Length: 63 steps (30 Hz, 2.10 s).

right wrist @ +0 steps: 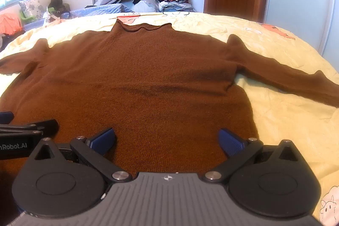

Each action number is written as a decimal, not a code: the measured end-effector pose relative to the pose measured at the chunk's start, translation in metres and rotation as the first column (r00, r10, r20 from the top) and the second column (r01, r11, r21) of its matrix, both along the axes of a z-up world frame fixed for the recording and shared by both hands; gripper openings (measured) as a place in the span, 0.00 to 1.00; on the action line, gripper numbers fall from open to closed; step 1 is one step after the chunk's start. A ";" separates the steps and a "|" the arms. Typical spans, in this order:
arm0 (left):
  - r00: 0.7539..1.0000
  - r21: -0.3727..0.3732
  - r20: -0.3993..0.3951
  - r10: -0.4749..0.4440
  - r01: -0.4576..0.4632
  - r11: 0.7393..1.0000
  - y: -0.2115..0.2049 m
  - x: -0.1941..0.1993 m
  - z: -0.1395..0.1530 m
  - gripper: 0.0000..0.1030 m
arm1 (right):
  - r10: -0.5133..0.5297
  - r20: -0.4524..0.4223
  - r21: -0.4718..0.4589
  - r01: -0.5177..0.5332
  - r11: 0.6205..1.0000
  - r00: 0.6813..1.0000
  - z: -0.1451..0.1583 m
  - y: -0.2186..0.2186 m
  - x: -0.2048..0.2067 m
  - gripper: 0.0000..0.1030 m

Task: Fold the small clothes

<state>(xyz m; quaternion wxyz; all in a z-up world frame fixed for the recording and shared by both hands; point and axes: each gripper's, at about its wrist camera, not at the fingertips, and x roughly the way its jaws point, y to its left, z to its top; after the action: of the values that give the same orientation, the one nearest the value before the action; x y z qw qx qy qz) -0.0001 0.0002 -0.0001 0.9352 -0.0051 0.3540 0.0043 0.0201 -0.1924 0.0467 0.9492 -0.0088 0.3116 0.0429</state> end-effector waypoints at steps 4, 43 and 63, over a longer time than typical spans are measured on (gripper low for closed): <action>1.000 0.016 -0.008 -0.001 0.001 1.000 -0.001 0.001 0.000 1.00 | 0.000 0.000 0.003 0.000 1.000 1.000 0.000 0.000 0.000 1.00; 1.000 0.008 -0.004 0.000 0.000 1.000 0.001 0.000 0.000 1.00 | 0.003 0.007 0.004 -0.003 1.000 1.000 -0.001 0.000 -0.001 1.00; 1.000 0.008 -0.004 0.000 0.000 1.000 0.001 0.000 0.000 1.00 | 0.004 0.010 0.005 -0.004 1.000 1.000 0.000 -0.001 -0.001 1.00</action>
<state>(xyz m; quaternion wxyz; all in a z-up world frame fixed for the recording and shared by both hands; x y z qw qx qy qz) -0.0004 0.0014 0.0001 0.9345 -0.0012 0.3560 0.0058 0.0193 -0.1933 0.0464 0.9506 -0.0073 0.3070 0.0456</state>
